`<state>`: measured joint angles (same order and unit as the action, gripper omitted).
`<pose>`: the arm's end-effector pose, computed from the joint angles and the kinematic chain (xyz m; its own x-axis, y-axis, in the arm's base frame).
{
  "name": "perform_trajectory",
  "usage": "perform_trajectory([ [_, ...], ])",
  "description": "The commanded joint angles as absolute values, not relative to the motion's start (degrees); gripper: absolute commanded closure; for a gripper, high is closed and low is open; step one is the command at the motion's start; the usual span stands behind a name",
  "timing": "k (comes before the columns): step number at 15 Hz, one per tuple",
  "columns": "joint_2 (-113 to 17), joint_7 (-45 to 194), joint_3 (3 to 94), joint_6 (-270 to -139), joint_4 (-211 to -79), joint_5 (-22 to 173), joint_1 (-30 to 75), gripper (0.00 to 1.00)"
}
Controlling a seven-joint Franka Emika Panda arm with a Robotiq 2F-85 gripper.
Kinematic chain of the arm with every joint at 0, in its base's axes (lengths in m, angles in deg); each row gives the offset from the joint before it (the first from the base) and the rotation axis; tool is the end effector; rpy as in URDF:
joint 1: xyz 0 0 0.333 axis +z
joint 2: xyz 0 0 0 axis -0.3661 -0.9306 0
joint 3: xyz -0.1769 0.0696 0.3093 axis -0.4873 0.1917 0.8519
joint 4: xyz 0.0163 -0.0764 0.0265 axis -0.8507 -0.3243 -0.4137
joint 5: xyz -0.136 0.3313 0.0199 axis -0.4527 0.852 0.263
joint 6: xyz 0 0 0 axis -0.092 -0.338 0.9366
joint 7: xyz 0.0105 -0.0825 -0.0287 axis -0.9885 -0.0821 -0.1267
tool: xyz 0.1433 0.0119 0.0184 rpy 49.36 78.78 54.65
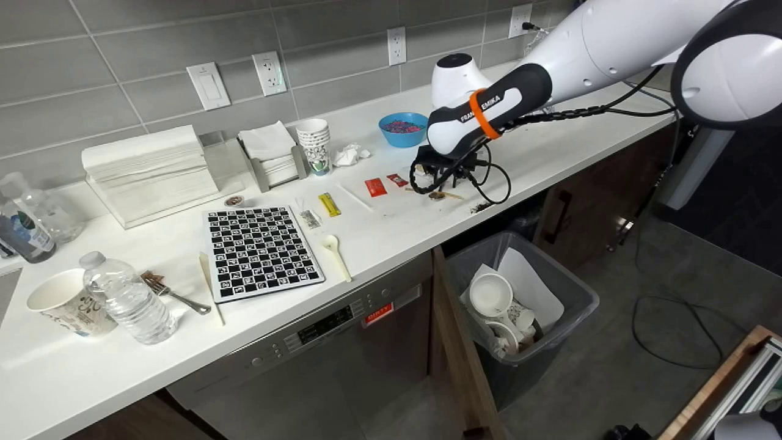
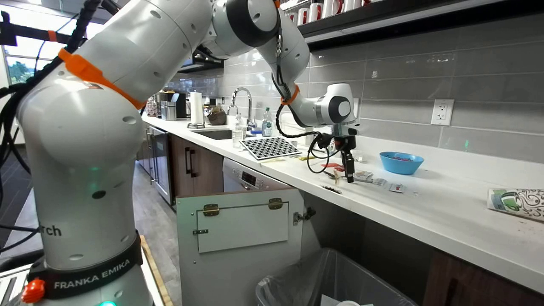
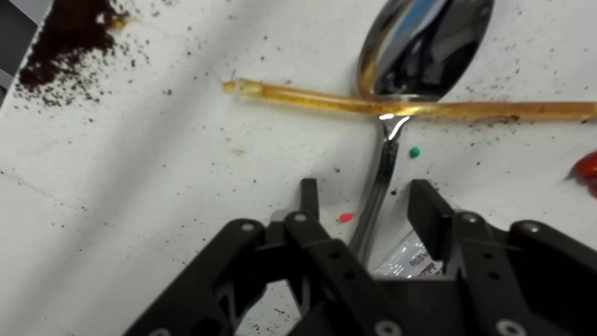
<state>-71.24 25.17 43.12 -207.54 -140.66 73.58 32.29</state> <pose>0.7325 0.0417 0.2887 0.6658 -0.7082 0.2347 -0.7216 -0.6912 -0.0387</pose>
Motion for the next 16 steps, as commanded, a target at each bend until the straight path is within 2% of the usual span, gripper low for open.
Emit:
perform_trajectory([
  [1,-72.01,24.36,43.99,-204.48,-138.68,74.78,31.72,0.58],
  [3,-72.12,24.27,44.13,-204.29,-138.30,74.98,31.62,0.75],
  [5,-72.21,24.19,44.22,-204.26,-138.00,75.18,31.54,0.84],
  [7,-72.32,24.00,44.23,-204.26,-137.78,75.33,31.50,0.86],
  [8,-72.39,24.04,44.27,-204.24,-137.70,75.45,31.44,0.82],
  [10,-72.54,24.04,44.27,-204.20,-137.55,75.68,31.34,0.83],
  [13,-72.92,24.20,44.41,-204.35,-137.25,76.39,30.80,1.00],
  [16,-73.09,24.27,44.56,-204.46,-136.97,77.09,30.33,0.97],
])
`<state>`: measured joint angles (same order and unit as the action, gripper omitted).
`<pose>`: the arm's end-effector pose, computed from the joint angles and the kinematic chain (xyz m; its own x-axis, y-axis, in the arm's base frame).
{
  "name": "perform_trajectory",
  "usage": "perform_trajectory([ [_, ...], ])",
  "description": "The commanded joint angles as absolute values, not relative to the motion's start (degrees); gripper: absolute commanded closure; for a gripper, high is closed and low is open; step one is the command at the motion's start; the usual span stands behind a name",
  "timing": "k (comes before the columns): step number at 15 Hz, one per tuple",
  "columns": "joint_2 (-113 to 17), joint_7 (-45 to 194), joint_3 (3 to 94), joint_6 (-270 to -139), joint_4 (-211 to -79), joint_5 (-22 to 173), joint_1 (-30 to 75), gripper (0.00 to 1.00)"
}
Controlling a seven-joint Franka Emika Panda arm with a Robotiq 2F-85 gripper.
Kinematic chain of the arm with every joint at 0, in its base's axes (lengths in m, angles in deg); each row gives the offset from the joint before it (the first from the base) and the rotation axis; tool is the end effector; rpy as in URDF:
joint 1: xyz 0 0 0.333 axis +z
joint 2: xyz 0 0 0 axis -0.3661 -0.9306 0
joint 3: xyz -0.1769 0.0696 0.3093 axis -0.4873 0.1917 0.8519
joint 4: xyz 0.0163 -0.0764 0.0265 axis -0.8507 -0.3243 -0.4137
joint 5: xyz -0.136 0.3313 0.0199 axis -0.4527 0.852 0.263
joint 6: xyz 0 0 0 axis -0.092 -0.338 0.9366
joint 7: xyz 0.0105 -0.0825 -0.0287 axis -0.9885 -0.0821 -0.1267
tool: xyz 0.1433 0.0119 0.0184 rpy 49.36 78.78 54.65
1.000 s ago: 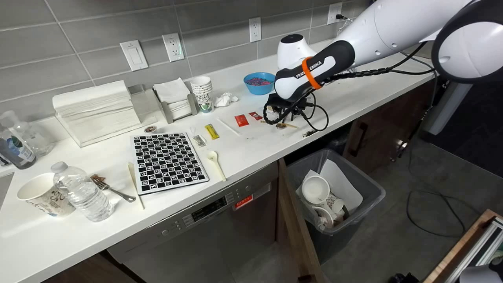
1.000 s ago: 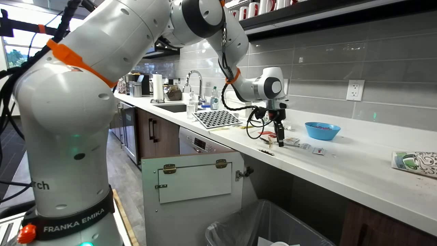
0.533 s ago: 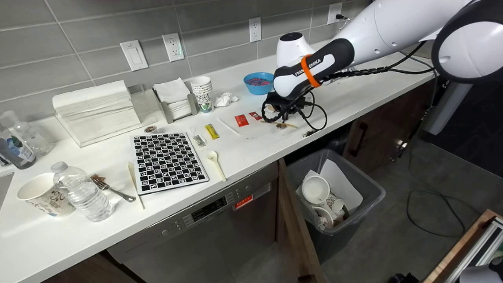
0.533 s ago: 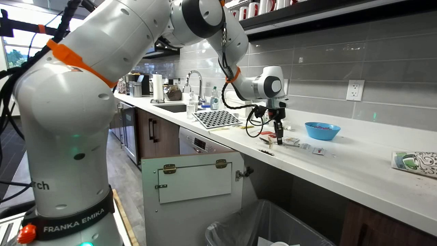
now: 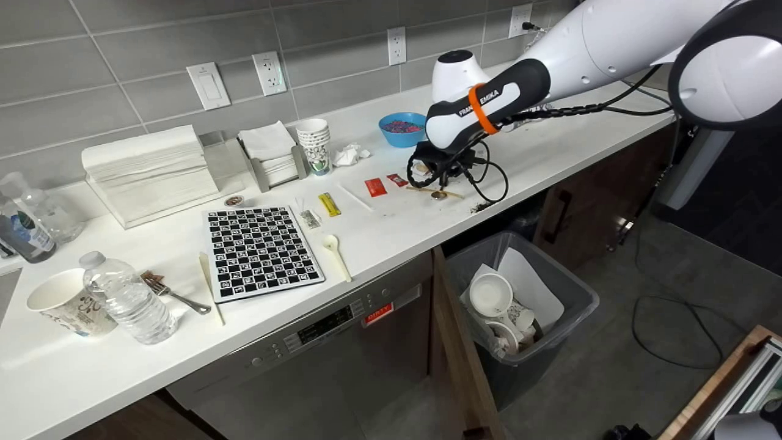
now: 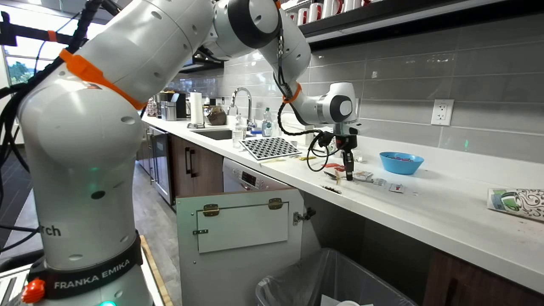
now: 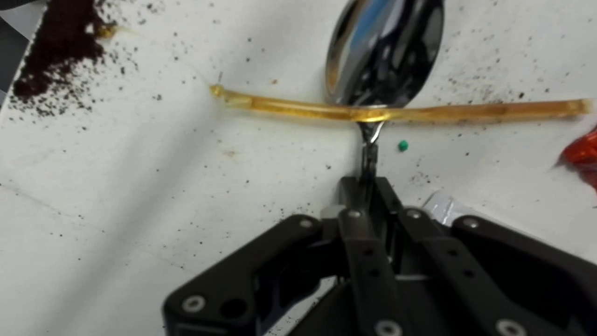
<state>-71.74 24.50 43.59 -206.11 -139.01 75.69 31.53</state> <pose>0.7368 0.0390 0.2915 0.6367 -0.7428 0.2073 -0.7497 -0.6592 -0.0594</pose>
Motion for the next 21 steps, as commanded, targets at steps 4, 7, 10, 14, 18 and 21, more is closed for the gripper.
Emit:
perform_trajectory([
  [4,-72.80,24.55,44.78,-204.82,-137.27,77.76,29.81,0.97],
  [7,-71.82,24.84,45.16,-205.15,-138.20,78.32,29.68,0.97],
  [10,-70.52,24.15,44.94,-205.74,-139.43,78.09,30.15,0.97],
  [14,-68.77,22.32,43.98,-206.77,-141.04,76.96,31.21,0.97],
  [18,-67.96,20.86,43.78,-207.27,-141.62,76.42,31.60,0.97],
  [21,-67.95,20.84,44.30,-207.57,-141.77,76.82,31.25,0.97],
])
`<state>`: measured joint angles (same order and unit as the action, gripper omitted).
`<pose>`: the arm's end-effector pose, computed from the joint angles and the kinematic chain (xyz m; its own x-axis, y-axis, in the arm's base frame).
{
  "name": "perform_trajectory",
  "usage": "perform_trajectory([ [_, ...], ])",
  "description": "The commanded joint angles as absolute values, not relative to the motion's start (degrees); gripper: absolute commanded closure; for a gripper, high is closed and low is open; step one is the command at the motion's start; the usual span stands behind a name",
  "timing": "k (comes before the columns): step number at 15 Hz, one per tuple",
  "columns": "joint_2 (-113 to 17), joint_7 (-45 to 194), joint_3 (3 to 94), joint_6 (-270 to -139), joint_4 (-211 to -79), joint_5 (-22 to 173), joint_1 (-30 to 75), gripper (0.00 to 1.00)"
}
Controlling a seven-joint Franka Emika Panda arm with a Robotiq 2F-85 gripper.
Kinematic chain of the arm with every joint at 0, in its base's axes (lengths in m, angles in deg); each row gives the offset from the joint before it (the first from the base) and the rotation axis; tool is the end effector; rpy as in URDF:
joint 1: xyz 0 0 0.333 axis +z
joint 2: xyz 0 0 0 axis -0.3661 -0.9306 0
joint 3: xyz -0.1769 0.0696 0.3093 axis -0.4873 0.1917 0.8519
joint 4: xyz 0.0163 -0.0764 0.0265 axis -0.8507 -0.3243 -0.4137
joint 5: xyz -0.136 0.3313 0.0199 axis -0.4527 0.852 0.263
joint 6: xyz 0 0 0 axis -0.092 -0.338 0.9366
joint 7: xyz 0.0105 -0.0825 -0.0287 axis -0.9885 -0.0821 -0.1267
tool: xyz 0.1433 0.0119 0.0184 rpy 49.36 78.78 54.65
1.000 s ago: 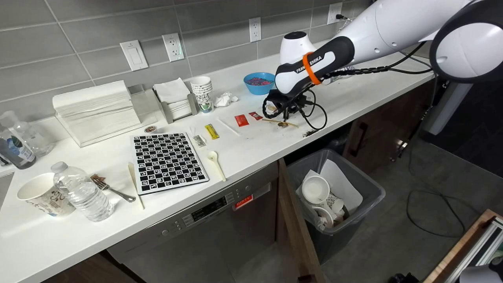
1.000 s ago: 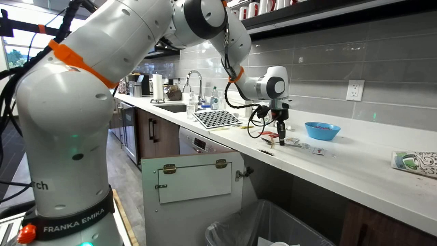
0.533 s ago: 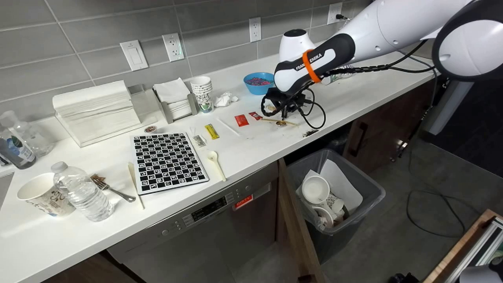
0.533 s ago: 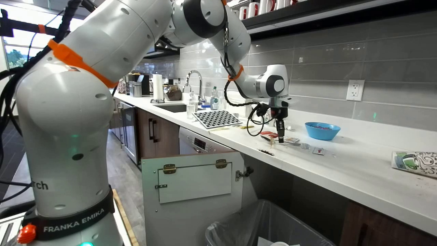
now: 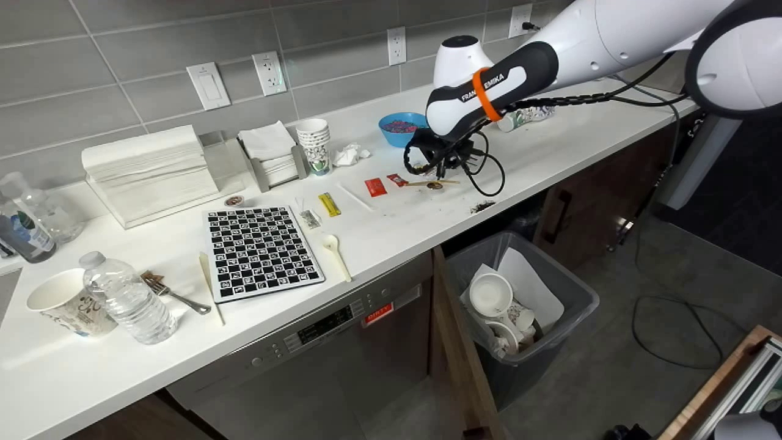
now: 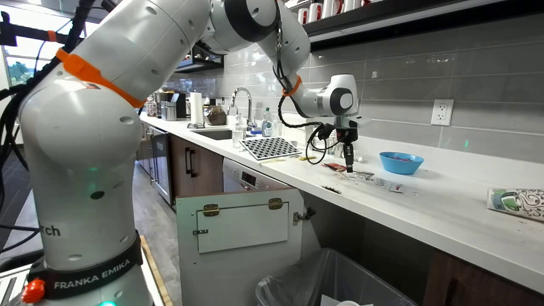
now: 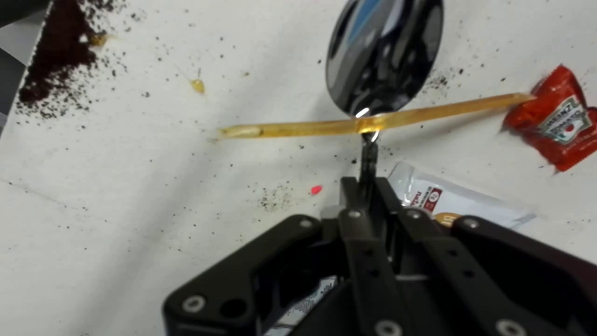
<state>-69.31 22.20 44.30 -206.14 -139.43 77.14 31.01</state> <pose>0.7360 0.0403 0.3186 0.5879 -0.7844 0.1976 -0.7806 -0.6142 -0.1158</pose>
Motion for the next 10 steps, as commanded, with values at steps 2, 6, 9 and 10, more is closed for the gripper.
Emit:
perform_trajectory([
  [2,-68.28,21.04,44.51,-207.50,-141.61,77.10,30.96,0.97],
  [6,-69.41,22.13,45.20,-208.02,-140.71,77.75,30.35,0.97],
  [9,-70.54,22.85,45.86,-208.24,-139.81,78.39,29.76,0.97],
  [10,-70.88,23.11,46.07,-208.37,-139.59,78.62,29.58,0.97],
])
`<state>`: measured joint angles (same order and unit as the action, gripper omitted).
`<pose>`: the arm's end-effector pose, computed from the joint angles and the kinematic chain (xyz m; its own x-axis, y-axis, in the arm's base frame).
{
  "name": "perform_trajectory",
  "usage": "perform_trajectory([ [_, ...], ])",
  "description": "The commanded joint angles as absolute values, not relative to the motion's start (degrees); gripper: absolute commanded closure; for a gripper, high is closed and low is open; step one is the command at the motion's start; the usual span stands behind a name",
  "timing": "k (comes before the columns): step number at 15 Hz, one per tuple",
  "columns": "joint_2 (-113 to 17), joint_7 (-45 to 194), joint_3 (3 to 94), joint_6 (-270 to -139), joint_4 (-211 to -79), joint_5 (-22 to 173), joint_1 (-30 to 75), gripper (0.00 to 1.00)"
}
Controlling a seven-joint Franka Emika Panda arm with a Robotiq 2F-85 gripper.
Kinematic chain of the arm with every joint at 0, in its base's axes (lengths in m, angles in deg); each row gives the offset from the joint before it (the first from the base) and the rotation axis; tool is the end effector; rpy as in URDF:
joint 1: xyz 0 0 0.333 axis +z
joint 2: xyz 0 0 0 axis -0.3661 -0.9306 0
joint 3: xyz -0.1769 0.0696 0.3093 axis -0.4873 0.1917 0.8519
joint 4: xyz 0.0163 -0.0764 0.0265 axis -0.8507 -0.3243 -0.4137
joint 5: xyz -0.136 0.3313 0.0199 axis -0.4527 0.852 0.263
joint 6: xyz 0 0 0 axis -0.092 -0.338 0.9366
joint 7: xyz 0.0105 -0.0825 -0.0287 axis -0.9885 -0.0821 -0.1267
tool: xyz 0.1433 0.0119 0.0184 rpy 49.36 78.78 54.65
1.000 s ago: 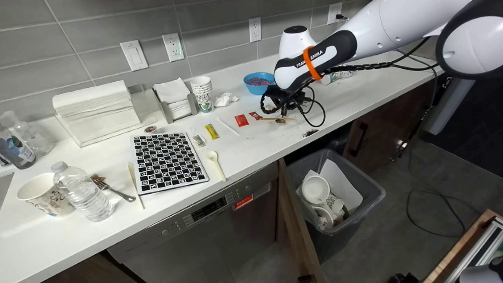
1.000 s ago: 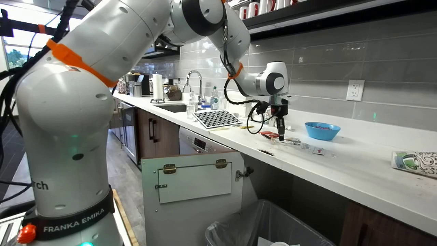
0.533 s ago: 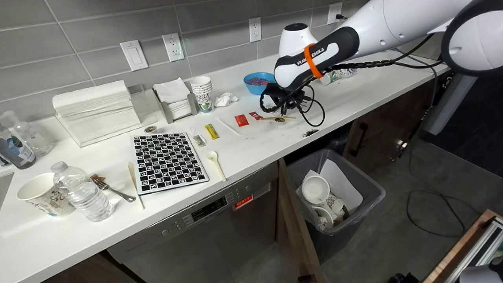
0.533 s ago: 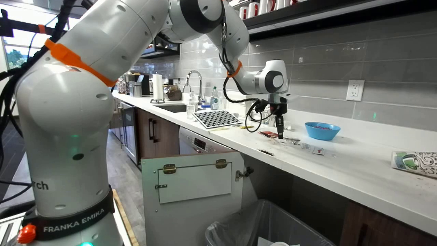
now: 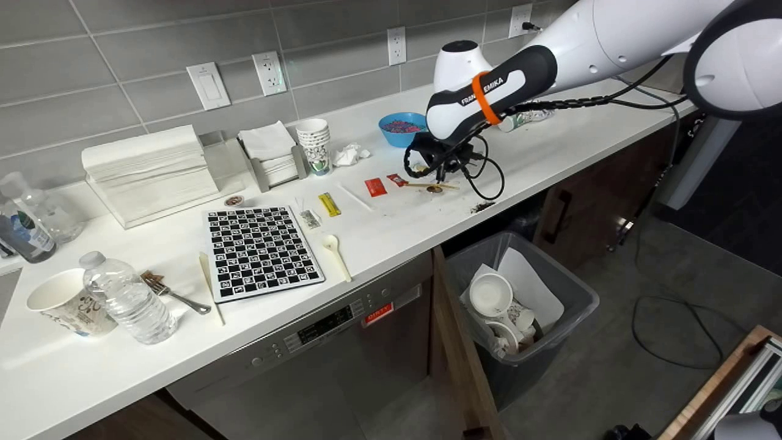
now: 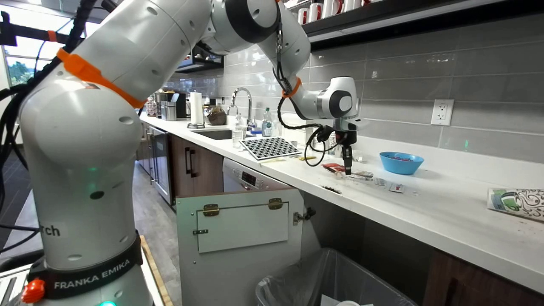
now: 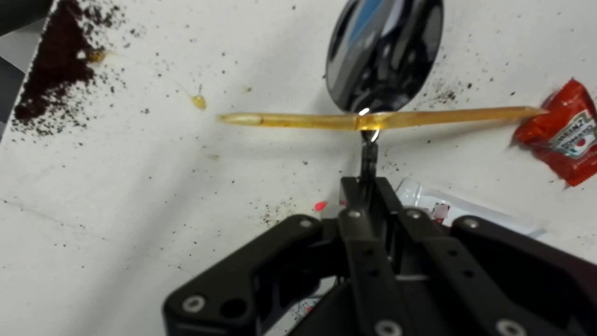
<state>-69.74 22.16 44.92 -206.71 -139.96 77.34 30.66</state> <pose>0.7346 0.0421 0.3096 0.5894 -0.7861 0.1863 -0.7815 -0.6132 -0.1150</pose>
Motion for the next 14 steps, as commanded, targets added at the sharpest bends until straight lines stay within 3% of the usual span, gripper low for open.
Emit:
perform_trajectory([
  [1,-71.33,23.29,46.20,-208.40,-139.27,78.76,29.44,0.97],
  [14,-73.50,25.58,48.11,-214.55,-138.77,83.18,27.29,0.97],
])
